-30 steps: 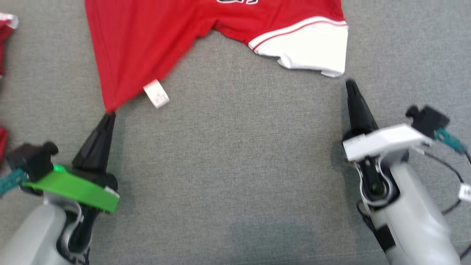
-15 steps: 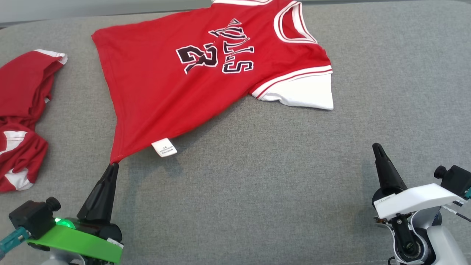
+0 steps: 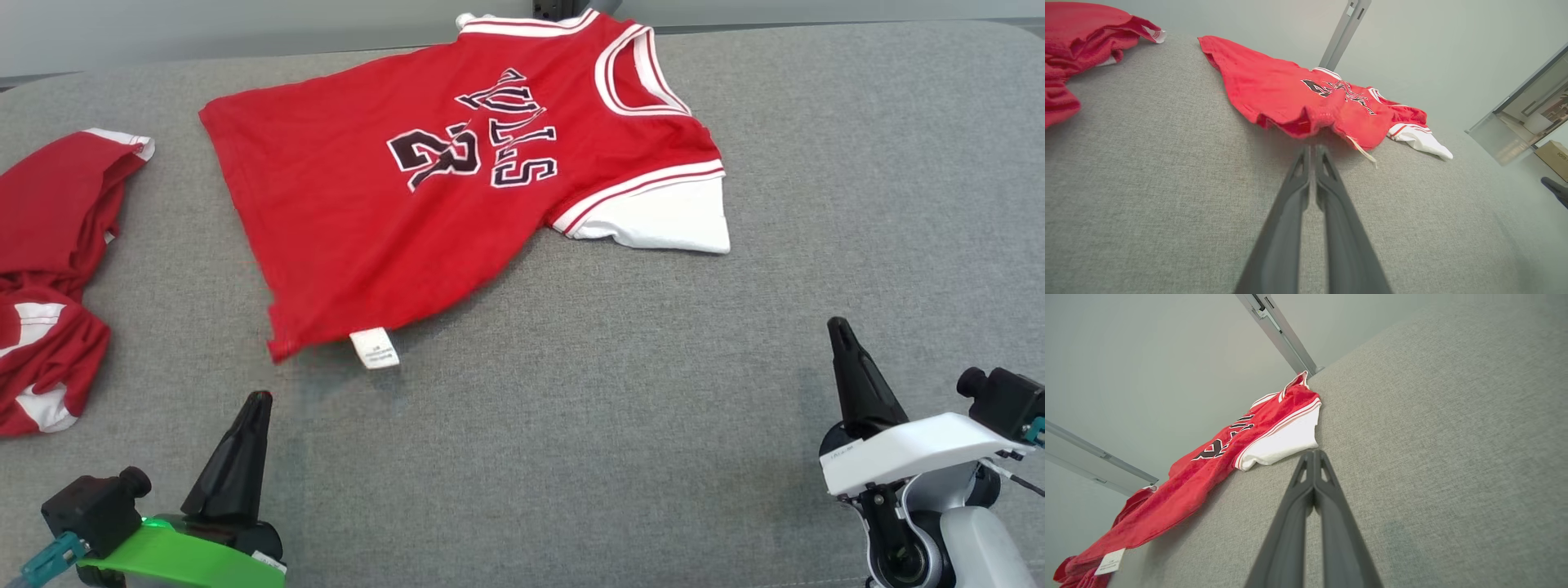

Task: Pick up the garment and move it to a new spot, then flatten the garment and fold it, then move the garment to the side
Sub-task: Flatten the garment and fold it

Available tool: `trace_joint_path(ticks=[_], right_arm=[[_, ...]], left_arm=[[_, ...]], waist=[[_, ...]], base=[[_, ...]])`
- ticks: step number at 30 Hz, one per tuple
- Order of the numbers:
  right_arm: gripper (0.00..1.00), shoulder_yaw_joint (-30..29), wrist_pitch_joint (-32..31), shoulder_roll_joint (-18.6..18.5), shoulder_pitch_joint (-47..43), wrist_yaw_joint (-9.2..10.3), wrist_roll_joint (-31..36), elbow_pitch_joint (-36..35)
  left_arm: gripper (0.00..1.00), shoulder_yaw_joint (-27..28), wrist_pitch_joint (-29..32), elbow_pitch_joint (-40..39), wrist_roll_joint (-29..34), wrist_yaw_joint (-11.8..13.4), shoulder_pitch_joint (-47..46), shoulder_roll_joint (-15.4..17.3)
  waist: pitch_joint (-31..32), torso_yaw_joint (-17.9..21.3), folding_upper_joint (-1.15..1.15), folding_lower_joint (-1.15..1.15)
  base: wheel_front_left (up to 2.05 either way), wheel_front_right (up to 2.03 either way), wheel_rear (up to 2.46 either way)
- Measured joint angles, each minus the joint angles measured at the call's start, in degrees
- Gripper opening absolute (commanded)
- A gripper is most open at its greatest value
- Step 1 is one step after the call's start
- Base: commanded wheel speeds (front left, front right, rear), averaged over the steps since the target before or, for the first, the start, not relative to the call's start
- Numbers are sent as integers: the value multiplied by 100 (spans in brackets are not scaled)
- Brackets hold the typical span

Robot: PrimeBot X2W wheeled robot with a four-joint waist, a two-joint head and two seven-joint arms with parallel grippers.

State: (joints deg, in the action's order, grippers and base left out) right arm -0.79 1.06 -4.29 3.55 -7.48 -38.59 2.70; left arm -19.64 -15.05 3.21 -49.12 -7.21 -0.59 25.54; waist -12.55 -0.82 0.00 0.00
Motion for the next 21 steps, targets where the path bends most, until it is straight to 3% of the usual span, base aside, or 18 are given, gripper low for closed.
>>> trace_joint_path(ticks=[1,2,3,13,21], right_arm=[[57,-2,62,4,0,0,112,-12],[98,-7,132,4,1,0,245,-25],[100,-12,193,5,1,0,371,-29],[100,-177,1194,-2,-75,0,2015,-22],[100,-437,1392,66,-358,-1,3482,38]], left_arm=[[43,59,0,38,21,16,2,-53],[83,126,0,78,53,24,4,-119],[100,181,0,119,123,34,5,-160],[100,813,-1,170,789,60,380,-714],[100,1436,-9,-89,2164,60,898,-1418]], waist=[[16,4,0,0],[35,6,0,0],[53,10,0,0],[336,95,0,0],[683,128,0,0]], base=[[0,0,0],[0,0,0],[0,0,0],[0,0,0],[0,0,0]])
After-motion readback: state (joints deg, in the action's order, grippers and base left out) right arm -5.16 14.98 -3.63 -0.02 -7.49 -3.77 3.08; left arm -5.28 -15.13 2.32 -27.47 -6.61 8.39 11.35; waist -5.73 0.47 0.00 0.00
